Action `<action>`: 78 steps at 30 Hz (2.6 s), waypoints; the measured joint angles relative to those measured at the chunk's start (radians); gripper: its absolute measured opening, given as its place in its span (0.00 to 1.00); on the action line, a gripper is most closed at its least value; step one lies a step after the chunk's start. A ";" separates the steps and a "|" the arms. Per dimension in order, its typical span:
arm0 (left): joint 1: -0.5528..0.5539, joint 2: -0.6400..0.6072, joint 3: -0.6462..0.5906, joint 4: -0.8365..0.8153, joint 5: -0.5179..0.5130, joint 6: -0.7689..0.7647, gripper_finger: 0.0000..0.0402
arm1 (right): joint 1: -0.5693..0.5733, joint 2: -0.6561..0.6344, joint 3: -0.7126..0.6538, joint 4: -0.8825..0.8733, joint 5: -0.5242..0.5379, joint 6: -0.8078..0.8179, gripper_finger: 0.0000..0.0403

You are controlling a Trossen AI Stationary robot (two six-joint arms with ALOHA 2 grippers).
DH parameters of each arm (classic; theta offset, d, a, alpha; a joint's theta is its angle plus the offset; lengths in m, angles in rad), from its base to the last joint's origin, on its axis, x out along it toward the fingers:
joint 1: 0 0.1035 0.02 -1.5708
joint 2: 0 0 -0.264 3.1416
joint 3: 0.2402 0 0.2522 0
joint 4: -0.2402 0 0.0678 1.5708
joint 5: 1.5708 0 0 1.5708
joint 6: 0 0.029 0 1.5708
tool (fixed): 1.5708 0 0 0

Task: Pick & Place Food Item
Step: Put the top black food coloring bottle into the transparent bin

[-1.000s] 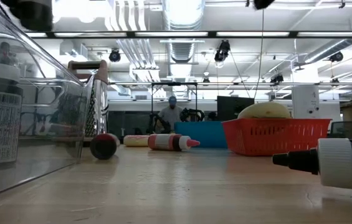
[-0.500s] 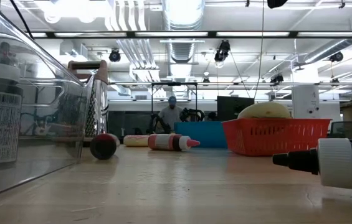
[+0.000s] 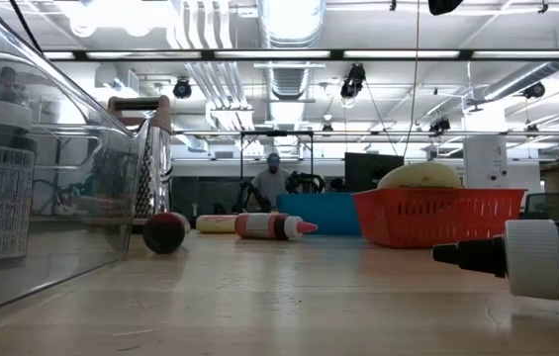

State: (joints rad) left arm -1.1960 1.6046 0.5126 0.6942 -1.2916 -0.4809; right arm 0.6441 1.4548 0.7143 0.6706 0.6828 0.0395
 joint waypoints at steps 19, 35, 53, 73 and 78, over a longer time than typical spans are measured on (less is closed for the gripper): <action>0.000 0.092 -0.010 0.005 -0.040 -0.189 0.33 | -0.030 -0.003 0.040 -0.089 -0.144 0.097 0.63; 0.000 0.092 -0.010 0.000 0.025 -0.119 0.33 | -0.205 0.367 0.604 -0.607 -0.613 0.131 0.57; 0.008 0.090 -0.009 0.000 0.054 0.021 0.33 | -0.306 0.773 1.370 -1.224 -0.843 -0.062 0.57; 0.050 0.074 0.003 -0.022 0.104 0.052 0.33 | -0.366 0.923 1.636 -1.313 -0.897 -0.138 0.57; 0.082 0.073 0.022 -0.021 0.146 0.092 0.33 | -0.358 0.923 1.636 -1.310 -0.894 -0.145 0.57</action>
State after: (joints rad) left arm -1.1141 1.6779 0.5349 0.6727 -1.1455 -0.3890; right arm 0.2863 2.3775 2.3501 -0.6399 -0.2108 -0.1051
